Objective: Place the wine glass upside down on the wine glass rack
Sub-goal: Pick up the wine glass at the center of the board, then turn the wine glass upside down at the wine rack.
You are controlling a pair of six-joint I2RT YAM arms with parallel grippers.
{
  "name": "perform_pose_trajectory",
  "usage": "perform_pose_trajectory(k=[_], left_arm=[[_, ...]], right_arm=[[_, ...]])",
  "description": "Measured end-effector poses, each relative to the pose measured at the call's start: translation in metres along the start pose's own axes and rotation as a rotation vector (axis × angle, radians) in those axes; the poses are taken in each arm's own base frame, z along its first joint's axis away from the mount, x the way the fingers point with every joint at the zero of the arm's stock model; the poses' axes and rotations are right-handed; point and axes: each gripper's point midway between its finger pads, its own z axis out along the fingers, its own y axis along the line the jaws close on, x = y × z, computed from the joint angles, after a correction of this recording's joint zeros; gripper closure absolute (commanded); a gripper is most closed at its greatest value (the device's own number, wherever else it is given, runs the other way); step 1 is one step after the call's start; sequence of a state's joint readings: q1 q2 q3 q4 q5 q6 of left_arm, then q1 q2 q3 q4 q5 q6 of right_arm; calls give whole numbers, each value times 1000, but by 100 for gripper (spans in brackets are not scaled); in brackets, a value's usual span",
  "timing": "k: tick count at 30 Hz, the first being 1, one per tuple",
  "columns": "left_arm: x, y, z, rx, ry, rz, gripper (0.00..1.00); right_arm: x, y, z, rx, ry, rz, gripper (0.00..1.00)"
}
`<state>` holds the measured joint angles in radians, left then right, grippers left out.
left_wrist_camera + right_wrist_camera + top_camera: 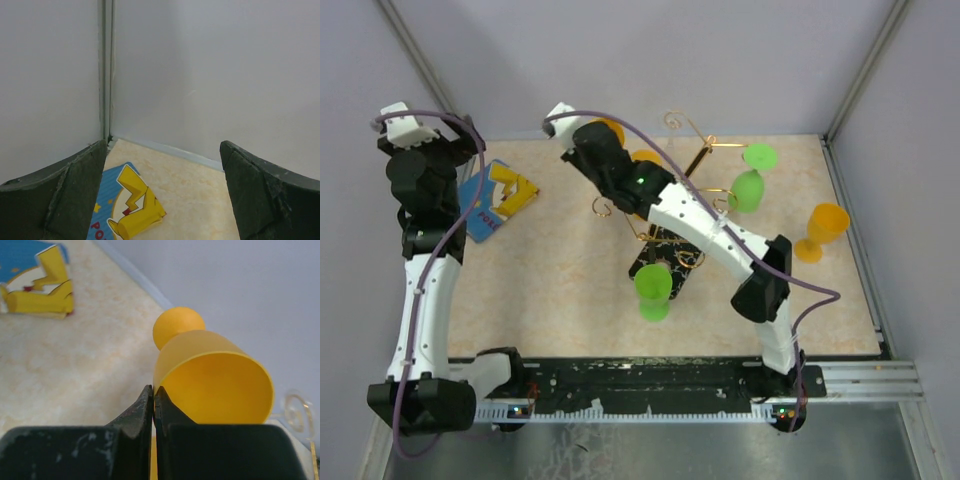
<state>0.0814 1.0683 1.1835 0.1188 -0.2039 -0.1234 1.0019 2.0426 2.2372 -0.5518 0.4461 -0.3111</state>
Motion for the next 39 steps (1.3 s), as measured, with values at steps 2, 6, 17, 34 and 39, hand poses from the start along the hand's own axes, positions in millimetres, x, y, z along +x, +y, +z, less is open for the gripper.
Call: perform_pose_trajectory(k=[2,6,17,34,39], left_arm=[[8,-4,3,12,23,-31,0],[30,-21,14,76,91,-140,0],[76,-92,43,289,312,-563,0],[25,-185,50,515,256,-1249,1],[48,-195,61,503,311,-1334,2]], right_arm=[[-4,-30,-2,69,-38,28,100],[-15,-79,-14,161,-149,90,100],[-60,-132,-58,158,-631,130,100],[-54,-82,-6,83,-823,-21,100],[-59,-81,-8,85,-864,-26,100]])
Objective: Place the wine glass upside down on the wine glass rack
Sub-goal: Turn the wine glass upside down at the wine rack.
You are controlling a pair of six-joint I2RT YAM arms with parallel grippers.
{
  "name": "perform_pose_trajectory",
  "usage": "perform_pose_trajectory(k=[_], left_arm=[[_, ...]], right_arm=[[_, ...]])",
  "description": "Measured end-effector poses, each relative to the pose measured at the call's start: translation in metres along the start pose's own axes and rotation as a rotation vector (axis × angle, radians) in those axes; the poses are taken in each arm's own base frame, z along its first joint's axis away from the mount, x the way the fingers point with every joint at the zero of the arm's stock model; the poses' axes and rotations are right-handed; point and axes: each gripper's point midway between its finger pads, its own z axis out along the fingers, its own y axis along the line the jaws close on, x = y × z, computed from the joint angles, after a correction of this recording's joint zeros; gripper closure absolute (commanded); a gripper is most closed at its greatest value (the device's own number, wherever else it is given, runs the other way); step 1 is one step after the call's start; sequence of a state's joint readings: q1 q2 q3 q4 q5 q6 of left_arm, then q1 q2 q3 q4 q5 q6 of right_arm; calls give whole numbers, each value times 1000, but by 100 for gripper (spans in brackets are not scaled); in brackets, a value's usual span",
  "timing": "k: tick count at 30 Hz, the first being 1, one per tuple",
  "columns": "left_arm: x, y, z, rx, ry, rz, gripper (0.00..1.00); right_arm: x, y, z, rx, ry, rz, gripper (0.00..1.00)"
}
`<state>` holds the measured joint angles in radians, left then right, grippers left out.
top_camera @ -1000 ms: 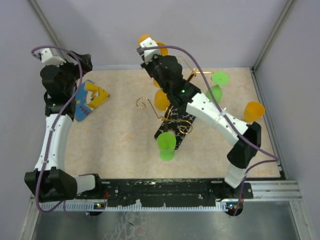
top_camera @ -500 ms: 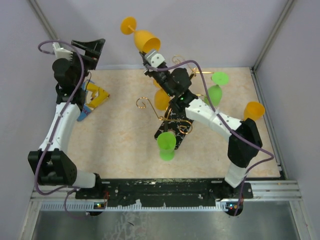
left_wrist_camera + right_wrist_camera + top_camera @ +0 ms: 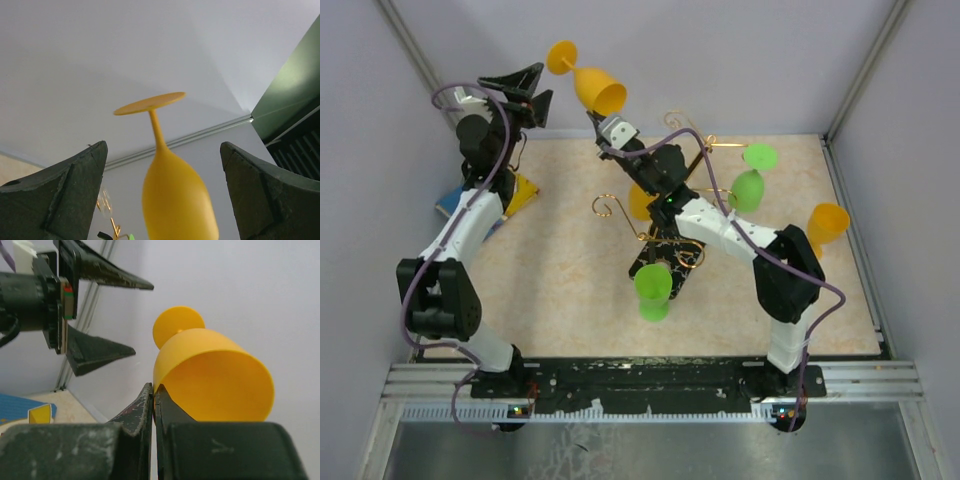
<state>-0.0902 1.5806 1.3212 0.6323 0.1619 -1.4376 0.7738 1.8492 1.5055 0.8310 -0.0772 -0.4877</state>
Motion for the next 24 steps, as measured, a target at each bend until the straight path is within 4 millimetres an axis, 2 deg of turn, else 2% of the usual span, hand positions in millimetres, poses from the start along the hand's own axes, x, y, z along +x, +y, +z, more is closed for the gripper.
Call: perform_pose_trajectory(k=[3,7,17,24], left_arm=[[6,11,7,-14,20,-38,8],[12,13,11,-4,36,-71,15],[18,-6,13,73,60,-94,30],[21,-2,16,71,69,-102,38]], right_arm=[[-7,-2,2,1,-27,-2,100],[-13,0,10,-13,-51,-9,100],[1,18,15,-68,-13,-48,100],[-1,28,15,-103,-16,-47,100]])
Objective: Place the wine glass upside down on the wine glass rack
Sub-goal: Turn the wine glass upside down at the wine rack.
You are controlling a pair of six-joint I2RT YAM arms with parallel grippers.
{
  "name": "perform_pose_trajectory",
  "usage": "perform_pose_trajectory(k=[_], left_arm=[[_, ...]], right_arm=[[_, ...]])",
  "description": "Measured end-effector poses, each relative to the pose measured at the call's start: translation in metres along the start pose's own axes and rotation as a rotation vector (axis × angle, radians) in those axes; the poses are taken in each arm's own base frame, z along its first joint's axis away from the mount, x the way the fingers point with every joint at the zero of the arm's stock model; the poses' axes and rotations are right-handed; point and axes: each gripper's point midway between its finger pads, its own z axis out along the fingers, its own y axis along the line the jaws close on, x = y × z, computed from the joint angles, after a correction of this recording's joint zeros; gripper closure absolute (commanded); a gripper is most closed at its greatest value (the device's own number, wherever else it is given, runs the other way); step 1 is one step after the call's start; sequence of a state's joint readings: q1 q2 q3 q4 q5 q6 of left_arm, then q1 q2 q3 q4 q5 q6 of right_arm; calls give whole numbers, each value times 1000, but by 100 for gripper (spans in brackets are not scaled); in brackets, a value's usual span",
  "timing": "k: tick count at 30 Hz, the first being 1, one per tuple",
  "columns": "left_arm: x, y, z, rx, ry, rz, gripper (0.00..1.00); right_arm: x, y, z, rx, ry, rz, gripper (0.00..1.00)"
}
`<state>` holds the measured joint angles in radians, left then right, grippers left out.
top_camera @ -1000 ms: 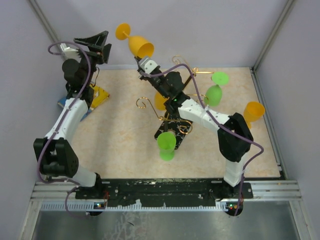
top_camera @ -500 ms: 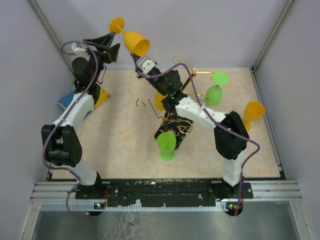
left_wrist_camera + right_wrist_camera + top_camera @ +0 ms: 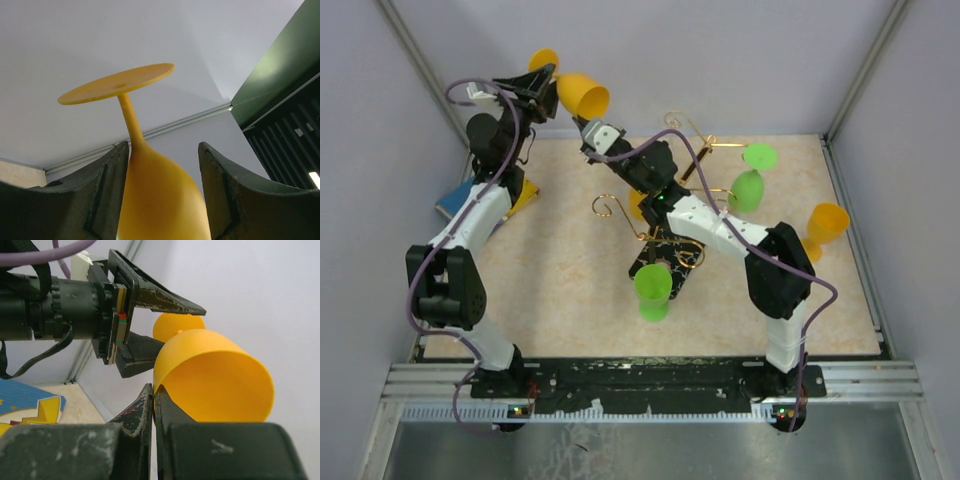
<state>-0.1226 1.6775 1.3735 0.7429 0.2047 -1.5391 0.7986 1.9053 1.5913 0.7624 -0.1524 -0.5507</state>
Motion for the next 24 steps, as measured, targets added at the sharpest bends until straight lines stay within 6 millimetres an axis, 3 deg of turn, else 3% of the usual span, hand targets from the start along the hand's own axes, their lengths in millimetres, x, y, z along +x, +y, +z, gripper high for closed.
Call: perform_pose_trajectory(k=[12,19,24], left_arm=[[4,9,2,-13,14,-7,58],[0,8,3,-14,-4,-8,87],[-3,6,4,-8,-15,-11,100]], right_arm=[[-6,10,1,-34,-21,-2,100],[-7,10,2,-32,-22,-15,100],[-5,11,1,-32,-16,-19,99]])
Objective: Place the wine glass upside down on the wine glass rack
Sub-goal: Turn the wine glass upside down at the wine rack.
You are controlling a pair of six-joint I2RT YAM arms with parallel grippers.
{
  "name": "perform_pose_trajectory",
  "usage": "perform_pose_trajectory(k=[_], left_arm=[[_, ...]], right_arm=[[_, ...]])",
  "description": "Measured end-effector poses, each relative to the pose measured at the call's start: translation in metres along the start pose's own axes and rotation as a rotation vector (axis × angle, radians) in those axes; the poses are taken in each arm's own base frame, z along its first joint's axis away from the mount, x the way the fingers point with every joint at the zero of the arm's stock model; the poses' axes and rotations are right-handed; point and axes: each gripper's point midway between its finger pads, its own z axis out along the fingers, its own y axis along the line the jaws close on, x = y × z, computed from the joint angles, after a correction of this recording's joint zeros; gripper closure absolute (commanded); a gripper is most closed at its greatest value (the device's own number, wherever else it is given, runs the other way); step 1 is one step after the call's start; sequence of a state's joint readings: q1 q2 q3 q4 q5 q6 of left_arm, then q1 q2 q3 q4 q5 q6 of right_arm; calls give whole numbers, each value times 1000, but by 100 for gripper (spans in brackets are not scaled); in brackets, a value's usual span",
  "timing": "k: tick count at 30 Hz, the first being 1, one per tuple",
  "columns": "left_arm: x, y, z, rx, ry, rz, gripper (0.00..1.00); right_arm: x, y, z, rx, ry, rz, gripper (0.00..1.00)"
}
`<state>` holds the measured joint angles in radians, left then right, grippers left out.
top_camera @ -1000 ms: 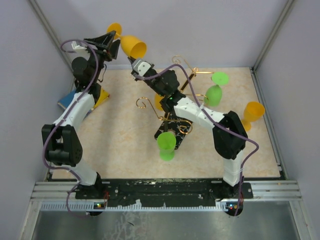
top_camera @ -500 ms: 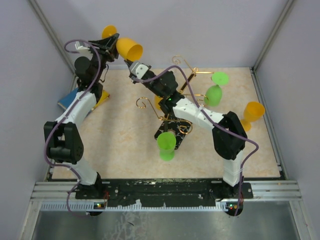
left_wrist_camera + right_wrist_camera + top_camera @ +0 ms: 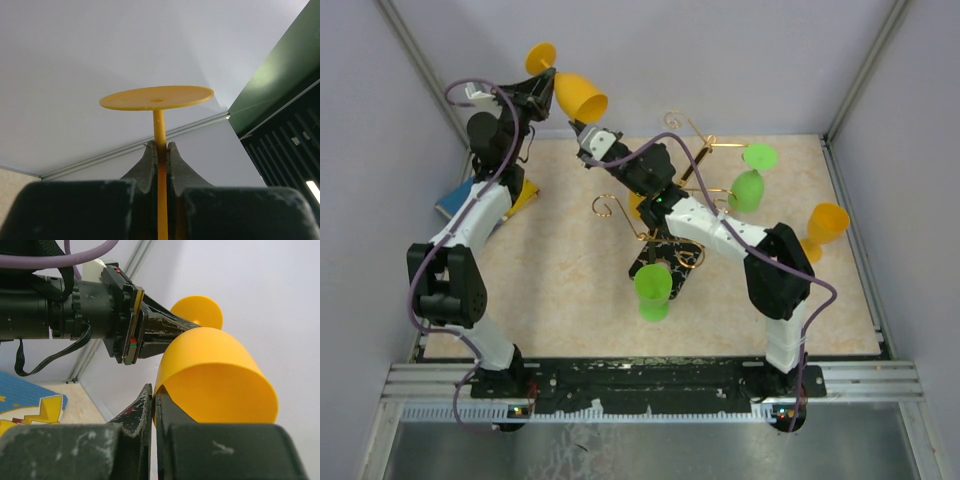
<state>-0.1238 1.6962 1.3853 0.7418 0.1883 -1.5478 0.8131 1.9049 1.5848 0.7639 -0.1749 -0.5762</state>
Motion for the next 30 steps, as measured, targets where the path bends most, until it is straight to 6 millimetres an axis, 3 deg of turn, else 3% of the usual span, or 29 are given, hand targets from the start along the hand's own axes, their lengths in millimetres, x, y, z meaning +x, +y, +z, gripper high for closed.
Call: perform_pose_trajectory(k=[9,13,17,21,30], left_arm=[[2,-4,0,12,14,2,100],[5,-6,-1,20,27,4,100],[10,-10,-1,38,48,8,100],[11,-15,-2,62,51,12,100],[0,-25,-1,135,21,29,100]], right_arm=[[2,-1,-4,10,8,-16,99],[1,-2,-7,16,15,-25,84],[4,-3,-8,22,29,-32,79],[5,-5,-10,30,41,-36,66],[4,-11,-16,54,60,-49,62]])
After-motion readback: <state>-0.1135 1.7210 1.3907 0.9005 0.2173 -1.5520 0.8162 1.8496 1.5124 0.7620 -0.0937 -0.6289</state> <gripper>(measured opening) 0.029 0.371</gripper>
